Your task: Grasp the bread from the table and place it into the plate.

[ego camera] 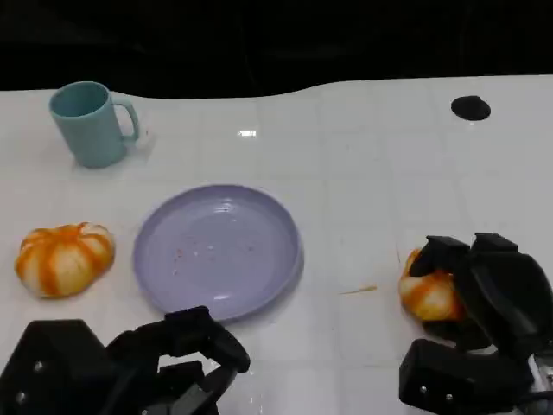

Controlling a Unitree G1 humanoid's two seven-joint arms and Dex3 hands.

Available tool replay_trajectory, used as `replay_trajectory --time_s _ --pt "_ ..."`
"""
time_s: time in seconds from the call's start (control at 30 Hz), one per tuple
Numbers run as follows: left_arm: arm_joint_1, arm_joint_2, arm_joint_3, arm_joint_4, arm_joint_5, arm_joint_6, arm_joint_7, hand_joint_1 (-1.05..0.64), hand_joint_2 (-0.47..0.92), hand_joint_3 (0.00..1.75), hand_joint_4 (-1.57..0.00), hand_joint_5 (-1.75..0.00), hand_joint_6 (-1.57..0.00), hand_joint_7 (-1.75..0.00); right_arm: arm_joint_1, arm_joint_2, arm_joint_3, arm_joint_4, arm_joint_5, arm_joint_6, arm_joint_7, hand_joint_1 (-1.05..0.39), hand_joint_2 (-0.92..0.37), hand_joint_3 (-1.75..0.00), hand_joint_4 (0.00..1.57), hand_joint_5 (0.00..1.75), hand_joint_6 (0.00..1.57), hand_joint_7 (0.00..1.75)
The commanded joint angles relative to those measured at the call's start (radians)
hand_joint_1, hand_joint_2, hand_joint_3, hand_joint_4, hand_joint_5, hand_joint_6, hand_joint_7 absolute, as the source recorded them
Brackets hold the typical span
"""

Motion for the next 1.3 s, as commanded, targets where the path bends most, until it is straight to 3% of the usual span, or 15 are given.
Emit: replay_trajectory --time_s 0.03,0.2,0.37,0.63,0.87,1.0,1.3 --pt "-0.002 0.001 0.0 -0.016 -0.003 0.013 0.012 -0.32 0.9 0.58 -0.68 -1.75 -0.61 -1.44 -0.024 0.013 0.005 -0.044 0.011 -0.025 -0.017 -0.11 -0.48 -0.75 0.9 1.75 0.68 1.73" --pt "-0.004 0.0 -0.007 -0.014 0.0 0.009 0.01 -0.31 0.9 0.58 -0.67 -1.75 -0.61 -1.43 -0.03 0.047 0.004 -0.09 0.045 -0.049 0.019 -0.14 -0.47 -0.89 0.91 1.75 0.66 1.75" --pt "-0.005 -0.003 -0.015 -0.026 0.003 0.023 0.021 -0.3 0.9 0.58 -0.68 -1.75 -0.61 -1.44 -0.054 0.103 -0.002 -0.139 0.163 -0.07 0.147 -0.11 -0.46 -1.05 0.86 1.75 0.63 1.74" --pt "-0.002 -0.002 -0.018 -0.021 0.006 0.017 0.025 -0.31 0.9 0.59 -0.66 -1.75 -0.61 -1.45 -0.115 0.192 0.008 -0.146 0.259 -0.022 0.307 -0.1 -0.45 -1.18 0.82 1.75 0.65 1.59" --pt "-0.006 -0.001 -0.025 -0.01 0.015 0.008 0.026 -0.31 0.9 0.59 -0.68 -1.75 -0.61 -1.44 -0.208 0.259 0.025 -0.038 0.278 -0.038 0.327 -0.09 -0.41 -1.25 0.84 1.75 0.64 1.66" --pt "-0.011 0.001 -0.033 -0.007 0.025 0.011 0.028 -0.31 0.9 0.58 -0.68 -1.75 -0.61 -1.44 -0.261 0.273 0.039 0.017 0.272 -0.04 0.336 -0.11 -0.41 -1.25 0.82 1.75 0.65 1.6" --pt "-0.007 -0.006 -0.042 0.003 0.025 -0.01 0.022 -0.3 0.9 0.59 -0.69 -1.75 -0.61 -1.45 -0.358 0.333 0.058 0.136 0.273 -0.054 0.337 -0.12 -0.44 -1.22 0.83 1.75 0.63 1.75"
